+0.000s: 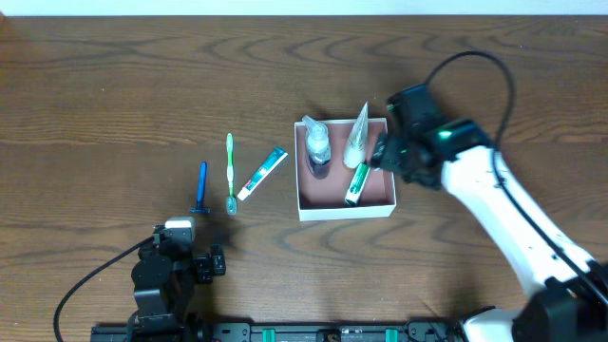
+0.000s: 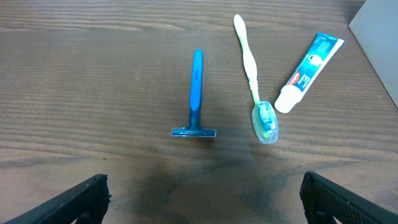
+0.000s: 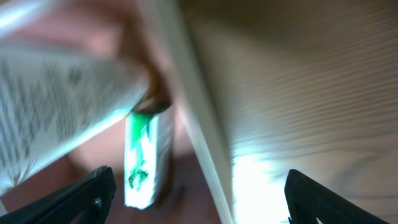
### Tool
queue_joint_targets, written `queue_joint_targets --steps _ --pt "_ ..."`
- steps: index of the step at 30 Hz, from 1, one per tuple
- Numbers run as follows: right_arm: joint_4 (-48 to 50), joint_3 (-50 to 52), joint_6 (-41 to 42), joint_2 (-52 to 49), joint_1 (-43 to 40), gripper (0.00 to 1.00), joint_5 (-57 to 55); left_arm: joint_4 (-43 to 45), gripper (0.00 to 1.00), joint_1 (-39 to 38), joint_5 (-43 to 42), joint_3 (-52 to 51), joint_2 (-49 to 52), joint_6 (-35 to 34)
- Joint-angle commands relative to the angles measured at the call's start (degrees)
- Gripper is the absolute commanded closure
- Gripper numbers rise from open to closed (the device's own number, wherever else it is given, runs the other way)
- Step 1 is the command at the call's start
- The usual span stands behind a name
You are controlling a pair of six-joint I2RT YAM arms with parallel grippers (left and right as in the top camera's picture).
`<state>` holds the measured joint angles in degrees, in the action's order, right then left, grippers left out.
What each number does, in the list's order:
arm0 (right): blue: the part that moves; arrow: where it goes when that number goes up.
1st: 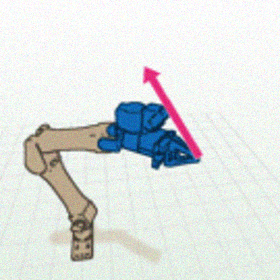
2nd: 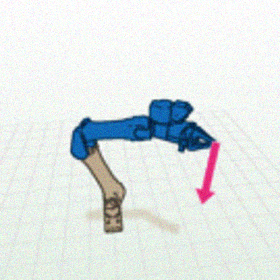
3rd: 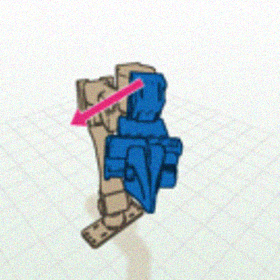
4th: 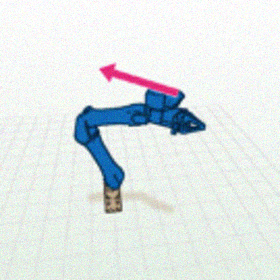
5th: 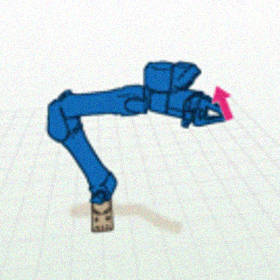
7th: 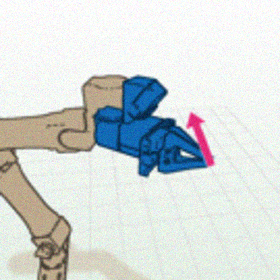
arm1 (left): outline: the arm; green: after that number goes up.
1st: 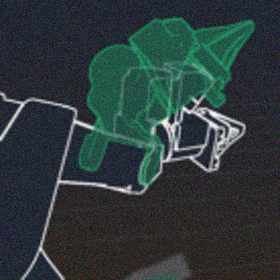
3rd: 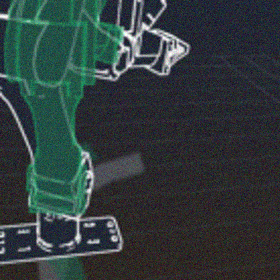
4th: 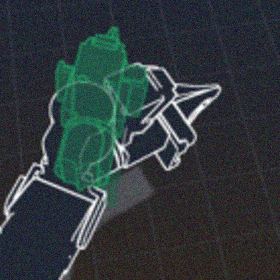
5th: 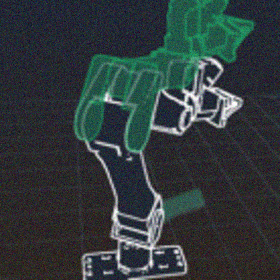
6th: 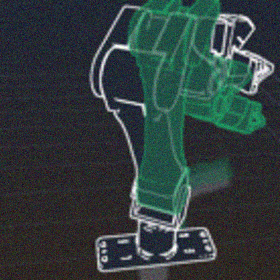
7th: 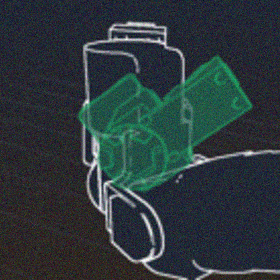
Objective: Pack container
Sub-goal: 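Lower the soap bar into the box front and release, then move the left gripper to the blue razor and grasp it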
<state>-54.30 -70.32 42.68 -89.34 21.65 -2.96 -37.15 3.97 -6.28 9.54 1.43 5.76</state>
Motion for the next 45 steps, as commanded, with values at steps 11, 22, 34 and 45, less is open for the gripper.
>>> queue_joint_targets --steps 11,22,34,45 --pt "-0.72 0.04 -10.19 6.71 -31.28 0.01 -2.21 -0.04 0.02 0.09 -0.79 -0.52 -0.09 -0.90" --pt "-1.36 0.04 -10.19 6.71 -35.21 0.01 -0.85 3.89 0.02 0.09 -0.94 -0.55 -0.09 -1.11" --pt "-1.42 0.04 -10.19 6.71 -35.21 0.01 -0.87 11.45 0.02 0.11 -12.07 1.97 3.50 -13.88" --pt "-1.40 0.04 -10.19 6.71 -35.19 0.01 -0.85 5.18 0.02 0.15 -6.93 32.76 52.22 -6.64"
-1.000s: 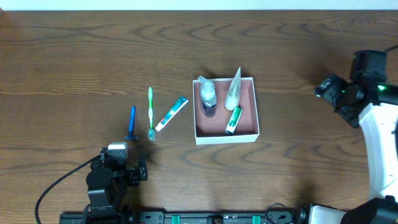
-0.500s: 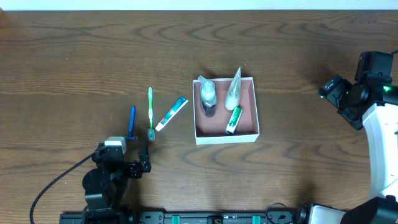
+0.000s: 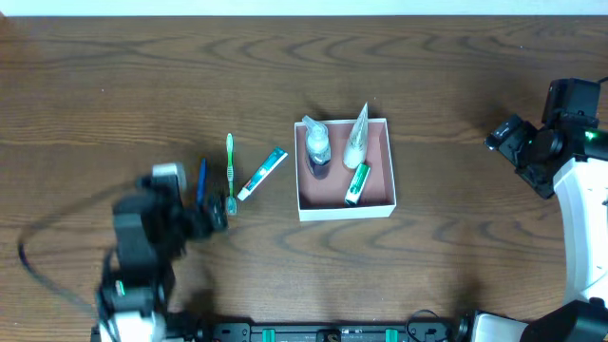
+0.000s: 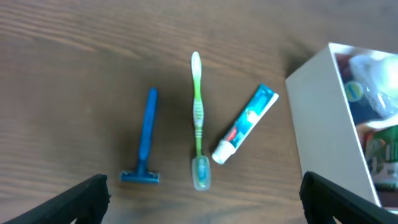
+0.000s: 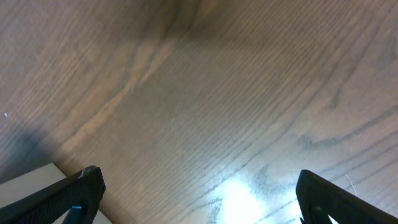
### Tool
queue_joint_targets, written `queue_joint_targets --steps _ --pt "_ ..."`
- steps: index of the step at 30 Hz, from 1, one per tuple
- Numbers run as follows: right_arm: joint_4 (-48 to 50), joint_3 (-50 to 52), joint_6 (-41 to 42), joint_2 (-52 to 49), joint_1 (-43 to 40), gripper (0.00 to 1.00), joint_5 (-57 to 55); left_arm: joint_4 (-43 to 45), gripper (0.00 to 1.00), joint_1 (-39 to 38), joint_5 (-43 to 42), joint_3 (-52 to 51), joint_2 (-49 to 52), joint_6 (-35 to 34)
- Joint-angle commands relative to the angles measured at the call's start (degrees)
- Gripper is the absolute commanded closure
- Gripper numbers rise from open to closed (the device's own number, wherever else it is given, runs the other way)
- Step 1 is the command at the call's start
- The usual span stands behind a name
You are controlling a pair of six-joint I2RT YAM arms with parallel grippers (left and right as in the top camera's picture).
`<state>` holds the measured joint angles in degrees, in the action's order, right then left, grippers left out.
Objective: Pack container
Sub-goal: 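Move the left gripper to the blue razor and grasp it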
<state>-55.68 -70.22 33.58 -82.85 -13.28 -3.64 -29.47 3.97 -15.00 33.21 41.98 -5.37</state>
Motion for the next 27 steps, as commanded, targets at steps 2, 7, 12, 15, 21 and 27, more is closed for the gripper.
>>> queue_joint_targets --steps 2,7,12,15,21,27 --pt "-0.02 -0.07 -1.09 0.22 -0.26 0.01 -0.20 -6.62 0.02 0.15 1.77 16.74 21.16 4.94" --pt "-0.04 -0.07 -1.09 0.22 -0.26 0.01 -0.20 -14.43 0.02 0.15 1.90 28.96 38.18 5.05" --pt "-0.04 -0.07 -1.09 0.22 -0.26 0.01 -0.20 -16.61 0.01 0.26 7.65 29.64 47.28 9.18" --pt "-0.02 -0.07 -1.09 0.22 -0.26 0.01 -0.20 -16.61 0.02 0.26 8.66 29.64 51.17 9.20" --pt "-0.04 -0.07 -1.09 0.22 -0.26 0.01 -0.20 -15.17 0.23 0.24 8.68 29.64 57.59 9.49" --pt "-0.04 -0.07 -1.09 0.22 -0.26 0.01 -0.20 -14.82 0.37 0.24 11.30 29.64 62.40 10.10"
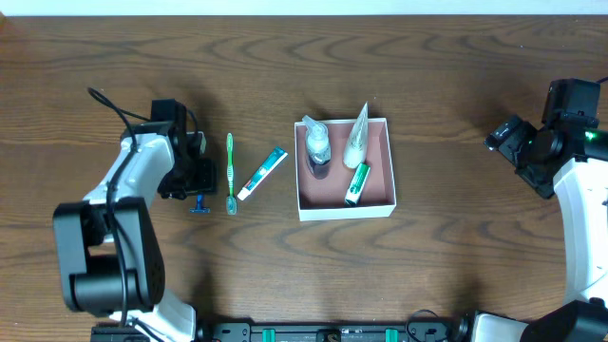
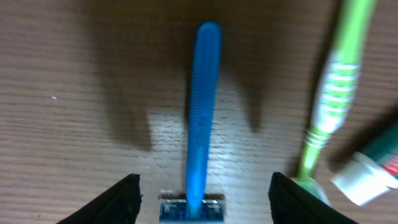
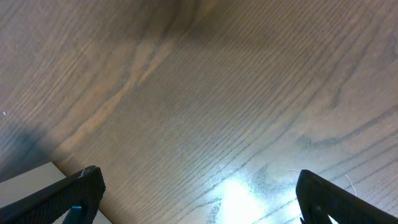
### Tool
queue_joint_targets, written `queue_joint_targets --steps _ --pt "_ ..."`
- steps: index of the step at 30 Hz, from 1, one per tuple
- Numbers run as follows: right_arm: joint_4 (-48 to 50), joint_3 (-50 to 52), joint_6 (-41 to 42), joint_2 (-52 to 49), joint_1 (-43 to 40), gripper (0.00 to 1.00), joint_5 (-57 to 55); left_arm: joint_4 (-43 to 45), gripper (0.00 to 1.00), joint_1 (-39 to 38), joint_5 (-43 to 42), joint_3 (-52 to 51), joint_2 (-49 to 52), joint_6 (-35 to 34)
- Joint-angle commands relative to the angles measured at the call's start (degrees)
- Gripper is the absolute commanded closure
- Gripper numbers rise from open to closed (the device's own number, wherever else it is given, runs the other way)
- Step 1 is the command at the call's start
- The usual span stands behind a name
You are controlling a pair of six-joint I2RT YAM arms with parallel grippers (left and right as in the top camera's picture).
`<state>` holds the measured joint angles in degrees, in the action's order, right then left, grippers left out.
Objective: Pack container
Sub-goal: 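Move the left gripper to the blue razor and grasp it, then drop the blue razor into the box with the left gripper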
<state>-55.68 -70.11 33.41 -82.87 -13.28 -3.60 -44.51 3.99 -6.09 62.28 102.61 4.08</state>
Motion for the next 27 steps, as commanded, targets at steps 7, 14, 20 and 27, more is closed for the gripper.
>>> queue_joint_targets --steps 7,14,20,27 --pt "-0.02 -0.17 -0.92 0.24 -0.26 0.01 -0.22 2.80 0.51 0.22 2.75 0.57 2.38 0.66" --pt "-0.04 -0.17 -0.92 0.24 -0.26 0.01 -0.24 3.61 0.74 0.22 2.73 0.57 2.64 0.66" --pt "-0.02 -0.17 -0.92 0.24 -0.26 0.01 -0.24 1.64 0.89 0.22 2.71 0.87 2.16 0.63" --pt "-0.04 -0.17 -0.92 0.24 -0.26 0.01 -0.22 -8.70 0.94 -0.28 2.43 9.25 -1.95 0.63"
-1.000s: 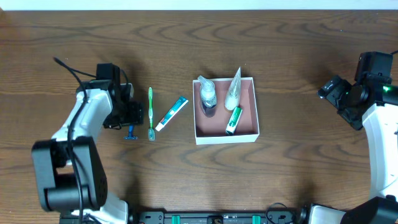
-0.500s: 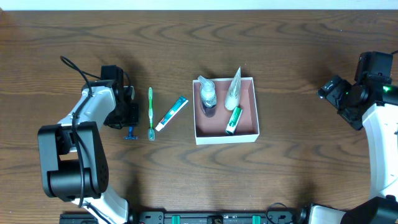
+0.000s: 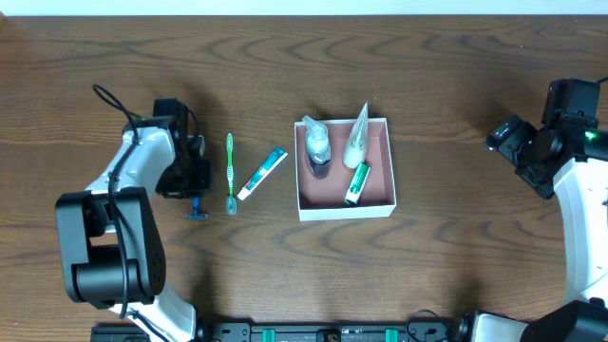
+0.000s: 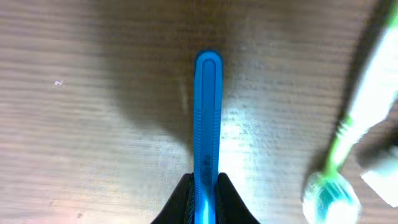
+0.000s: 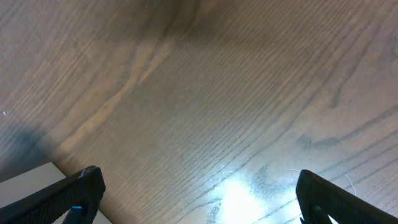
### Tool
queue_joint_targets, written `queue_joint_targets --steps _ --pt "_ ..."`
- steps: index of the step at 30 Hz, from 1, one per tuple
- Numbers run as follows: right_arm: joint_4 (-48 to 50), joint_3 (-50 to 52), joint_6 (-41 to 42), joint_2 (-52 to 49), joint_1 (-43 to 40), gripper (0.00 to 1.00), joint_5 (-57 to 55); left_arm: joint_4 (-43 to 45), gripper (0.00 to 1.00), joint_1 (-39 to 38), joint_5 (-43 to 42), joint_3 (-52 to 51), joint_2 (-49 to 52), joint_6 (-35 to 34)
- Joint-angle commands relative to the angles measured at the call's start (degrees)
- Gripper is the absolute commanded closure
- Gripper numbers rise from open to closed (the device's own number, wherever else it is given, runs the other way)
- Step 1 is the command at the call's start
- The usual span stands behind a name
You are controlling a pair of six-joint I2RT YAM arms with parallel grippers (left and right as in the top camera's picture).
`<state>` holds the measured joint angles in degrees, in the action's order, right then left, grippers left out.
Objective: Pack container
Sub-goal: 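Drop the blue razor into the box with the left gripper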
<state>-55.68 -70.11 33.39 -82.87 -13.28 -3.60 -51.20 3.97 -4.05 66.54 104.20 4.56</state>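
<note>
The white box [image 3: 380,208] with a pink floor holds a small bottle [image 3: 317,147], a clear tube [image 3: 356,136] and a green tube [image 3: 357,182]. Left of it lie a toothpaste tube [image 3: 262,174] and a green toothbrush [image 3: 229,172]. My left gripper [image 3: 195,176] is shut on the blue razor [image 4: 208,118], whose handle runs between the fingers in the left wrist view; its head [image 3: 197,215] pokes out below. At the far right my right gripper [image 5: 198,198] is open over bare wood.
The dark wooden table [image 3: 456,57] carries everything. A corner of the white box [image 5: 28,175] shows at the lower left of the right wrist view. The toothbrush [image 4: 357,115] lies just right of the razor.
My left gripper has shut on the razor's handle, where before its fingers stood apart on either side of it. The right arm has not moved.
My right gripper was at the box's right rim beside the green tube, and my left gripper hung open near the table's front. Then the right arm was back at the far right. The left gripper stood open over the razor, and now grips it.
</note>
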Motion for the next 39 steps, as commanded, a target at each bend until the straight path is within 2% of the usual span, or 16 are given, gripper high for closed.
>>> queue_joint_targets --steps 1,3,6,11,17,23,29,30,32,35,39 --pt "-0.04 -0.17 -0.90 0.24 -0.26 0.01 -0.24 -4.13 0.94 -0.79 0.04 6.97 -4.50 0.17" --pt "-0.02 -0.17 -0.90 0.24 -0.26 0.01 -0.22 -7.48 0.94 -2.32 -0.74 10.34 -6.45 0.57" --pt "-0.04 -0.17 -0.90 0.24 -0.26 0.01 -0.24 -11.17 0.94 -6.78 -4.42 14.36 -10.23 4.98" --pt "-0.02 -0.17 -0.90 0.24 -0.26 0.01 -0.22 -11.45 0.94 -18.86 -4.74 15.23 -16.52 12.50" --pt "-0.04 -0.17 -0.90 0.24 -0.26 0.01 -0.22 -10.58 0.94 -36.37 -4.72 14.53 -16.74 26.18" --pt "-0.04 -0.17 -0.90 0.24 -0.26 0.01 -0.22 -3.45 0.94 -46.16 -3.69 13.86 -12.85 36.63" --pt "-0.02 -0.17 -0.90 0.24 -0.26 0.01 -0.24 1.33 0.94 -46.97 -2.75 13.86 -6.47 37.24" --pt "-0.02 -0.17 -0.90 0.24 -0.26 0.01 -0.24 1.62 0.91 -46.88 -2.69 13.86 -5.70 37.22" --pt "-0.04 -0.17 -0.90 0.24 -0.26 0.01 -0.24 1.57 0.75 -46.73 -2.69 13.88 -4.39 36.92" --pt "-0.02 -0.17 -0.90 0.24 -0.26 0.01 -0.24 0.15 0.62 -46.73 -2.47 14.21 -5.03 34.75" --pt "-0.04 -0.17 -0.87 0.24 -0.26 0.01 -0.24 -5.18 0.61 -46.12 -2.34 15.93 -9.38 30.95"
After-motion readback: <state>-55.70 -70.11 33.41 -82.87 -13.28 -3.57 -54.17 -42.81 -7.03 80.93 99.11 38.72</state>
